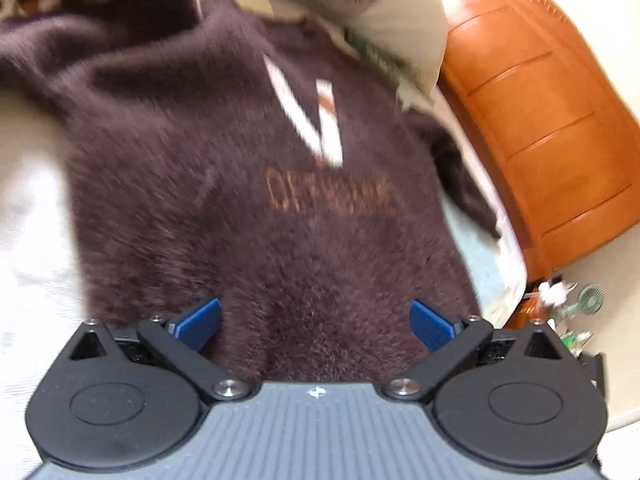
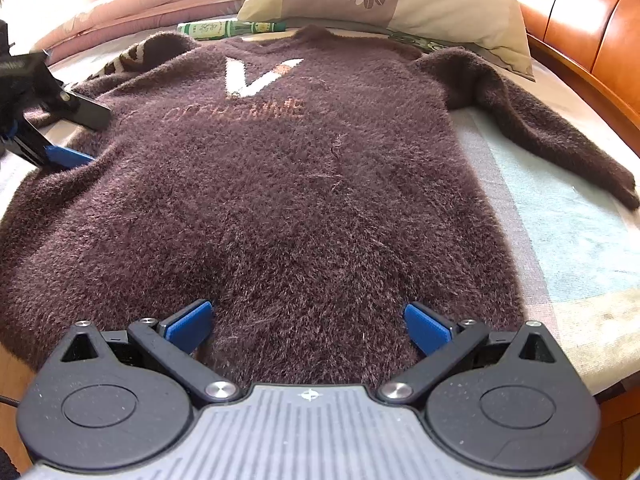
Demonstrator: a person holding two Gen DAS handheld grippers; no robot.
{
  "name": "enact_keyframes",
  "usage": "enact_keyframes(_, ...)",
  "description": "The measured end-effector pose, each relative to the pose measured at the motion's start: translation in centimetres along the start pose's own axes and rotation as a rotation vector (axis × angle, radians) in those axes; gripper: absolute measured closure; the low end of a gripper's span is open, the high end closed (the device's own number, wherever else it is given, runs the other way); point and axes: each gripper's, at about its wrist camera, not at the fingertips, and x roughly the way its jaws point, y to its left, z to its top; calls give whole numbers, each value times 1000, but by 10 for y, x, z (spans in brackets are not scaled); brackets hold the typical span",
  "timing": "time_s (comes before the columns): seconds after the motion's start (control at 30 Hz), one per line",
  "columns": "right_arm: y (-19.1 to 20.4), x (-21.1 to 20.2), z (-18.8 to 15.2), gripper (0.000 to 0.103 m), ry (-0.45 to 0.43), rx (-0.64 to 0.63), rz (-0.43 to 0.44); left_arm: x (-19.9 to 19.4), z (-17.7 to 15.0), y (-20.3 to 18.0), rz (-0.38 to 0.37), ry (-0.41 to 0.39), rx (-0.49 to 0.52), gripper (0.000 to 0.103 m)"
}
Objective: Fold clothes
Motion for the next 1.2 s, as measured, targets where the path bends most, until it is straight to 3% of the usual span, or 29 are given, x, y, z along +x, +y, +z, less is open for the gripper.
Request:
enact_keyframes(0.13, -1, -1, -2, 0, -5, -1, 3, -41, 6, 23, 30, -130, -64, 4)
enact_keyframes(0.23, -1, -1, -3, 0, -5, -1, 3, -48, 5, 45, 55, -141, -148, 4)
enact_keyframes(0.33, -1, -1, -2, 0, -4, -1, 2, -34, 0, 63, 37, -103, -226, 4)
enact_keyframes(0.57, -1, -1, -2, 0, -2, -1, 1, -10, 5, 82, -117, -118, -343, 3)
enact_keyframes(0.67, -1, -1, -1, 0, 1, -2, 1, -15, 11, 87, -221, -189, -423, 3)
enact_keyframes(0.8, -1, 0, -1, 0, 1, -6, 3, -63, 23, 80, -293, -366, -365, 3)
enact_keyframes(0.9, 0, 1, -1, 0, 0, -9, -1, -94, 31, 69, -264, -427, -292, 3)
enact_keyframes(0.93, 0, 2, 0, 0, 0, -9, -3, -100, 33, 64, -236, -431, -267, 3)
enact_keyframes(1.03, 0, 2, 0, 0, -1, -9, -6, -86, 34, 52, -170, -345, -213, 3)
enact_keyframes(1.13, 1, 2, 0, 0, -1, -7, -8, -53, 31, 48, -143, -208, -172, 3)
enact_keyframes(1.2, 1, 2, 0, 0, 0, -6, -10, -38, 23, 45, -55, -159, -126, 3)
